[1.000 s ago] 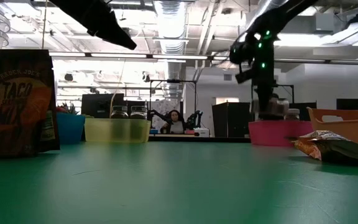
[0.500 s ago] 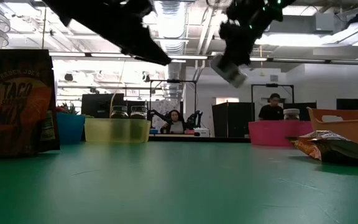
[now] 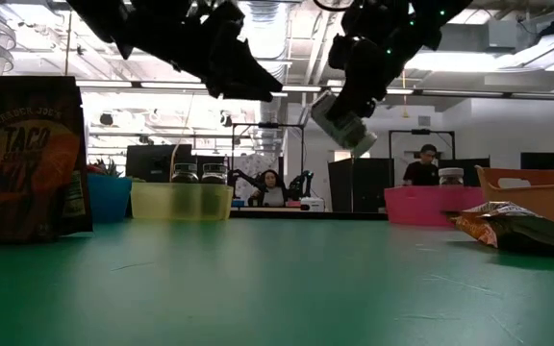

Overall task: Sort spices by type
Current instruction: Adjust the white seasoning bottle into the red bin

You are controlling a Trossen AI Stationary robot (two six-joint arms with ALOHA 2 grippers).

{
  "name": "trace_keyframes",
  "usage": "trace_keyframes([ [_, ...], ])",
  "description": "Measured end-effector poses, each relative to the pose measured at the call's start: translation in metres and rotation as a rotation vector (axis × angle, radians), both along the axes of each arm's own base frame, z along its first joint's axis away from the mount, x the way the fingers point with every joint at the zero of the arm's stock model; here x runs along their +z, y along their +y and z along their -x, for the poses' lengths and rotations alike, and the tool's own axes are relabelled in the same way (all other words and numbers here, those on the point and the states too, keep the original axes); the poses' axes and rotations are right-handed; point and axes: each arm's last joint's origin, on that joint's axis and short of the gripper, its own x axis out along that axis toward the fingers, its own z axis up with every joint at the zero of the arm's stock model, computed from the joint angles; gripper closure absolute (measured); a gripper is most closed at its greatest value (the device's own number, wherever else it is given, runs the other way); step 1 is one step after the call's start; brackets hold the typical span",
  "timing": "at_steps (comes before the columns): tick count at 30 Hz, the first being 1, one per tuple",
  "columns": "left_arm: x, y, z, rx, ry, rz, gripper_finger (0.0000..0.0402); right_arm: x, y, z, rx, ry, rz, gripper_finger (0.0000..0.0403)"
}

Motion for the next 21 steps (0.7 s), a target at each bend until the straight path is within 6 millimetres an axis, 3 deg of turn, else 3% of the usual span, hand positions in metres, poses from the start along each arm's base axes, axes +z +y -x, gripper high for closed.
trace_keyframes([
  [9, -0.002, 0.011, -0.001, -0.043, -0.034, 0.106, 0.0111, 0.001, 0.04, -0.02, 0.087, -0.059, 0.162, 0.0177],
  [21, 0.005, 0.005, -0.02, -0.084, -0.034, 0.004, 0.0097, 0.005, 0.045, -0.024, 0.088, -0.104, 0.171, 0.0176],
])
